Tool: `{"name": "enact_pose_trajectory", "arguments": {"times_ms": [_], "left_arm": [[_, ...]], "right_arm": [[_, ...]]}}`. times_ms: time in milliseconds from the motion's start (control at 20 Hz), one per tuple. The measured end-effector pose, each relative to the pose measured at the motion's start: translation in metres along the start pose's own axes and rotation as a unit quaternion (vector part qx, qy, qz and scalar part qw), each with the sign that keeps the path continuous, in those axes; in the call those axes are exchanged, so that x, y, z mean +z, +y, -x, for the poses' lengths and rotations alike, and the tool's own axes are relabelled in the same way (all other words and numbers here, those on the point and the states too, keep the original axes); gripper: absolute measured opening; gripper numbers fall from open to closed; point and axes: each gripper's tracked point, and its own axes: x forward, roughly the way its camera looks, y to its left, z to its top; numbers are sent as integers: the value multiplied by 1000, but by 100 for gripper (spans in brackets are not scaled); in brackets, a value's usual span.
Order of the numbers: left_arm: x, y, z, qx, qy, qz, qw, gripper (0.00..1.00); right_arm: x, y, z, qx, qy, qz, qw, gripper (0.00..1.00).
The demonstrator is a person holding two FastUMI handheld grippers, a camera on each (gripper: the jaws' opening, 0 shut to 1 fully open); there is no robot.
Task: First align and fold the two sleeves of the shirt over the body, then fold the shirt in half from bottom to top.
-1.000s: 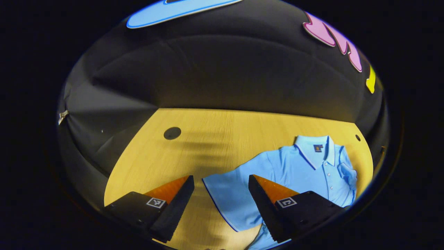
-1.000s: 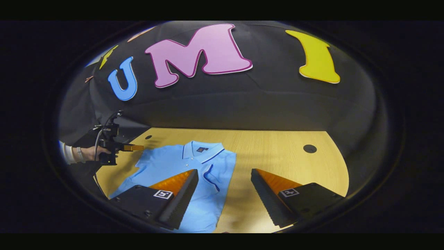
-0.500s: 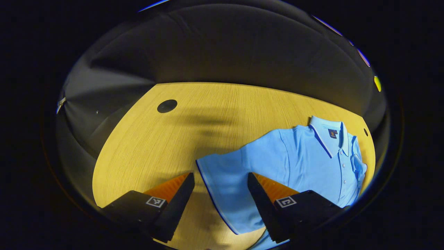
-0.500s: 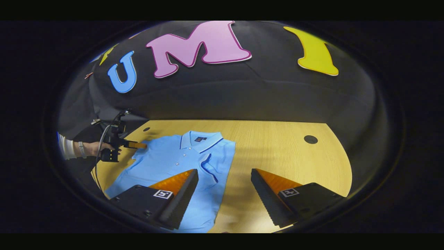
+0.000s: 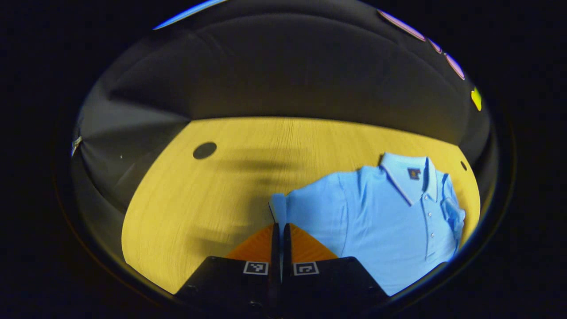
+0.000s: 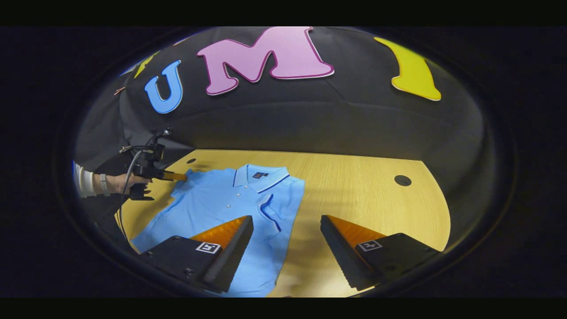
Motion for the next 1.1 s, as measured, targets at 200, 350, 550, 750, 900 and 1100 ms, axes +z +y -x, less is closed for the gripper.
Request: {"name": "enact_pose_trajectory", "arguments": {"times_ms": [200,350,550,750,900,1100], "left_arm": [[24,-38,28,-50,-25,-50,997,6],[18,-84,38,-99,-19,-74,992,7],[-55,-152,40,-165,63,-126,976,35],[-49,-154,59,-172,45,-125,976,96],[-31,-135,106,-177,17,-124,976,96],[-39,-94,179,-171,2,-100,980,97]], "right_arm": [[5,1,2,0,-10,-16,1000,95],[2,2,5,-2,-11,-17,1000,87],[-12,3,12,0,1,-14,1000,87],[-17,2,24,-9,3,-8,1000,95],[-19,9,41,-7,2,-19,1000,96],[-33,16,72,-17,10,-42,999,96]]}}
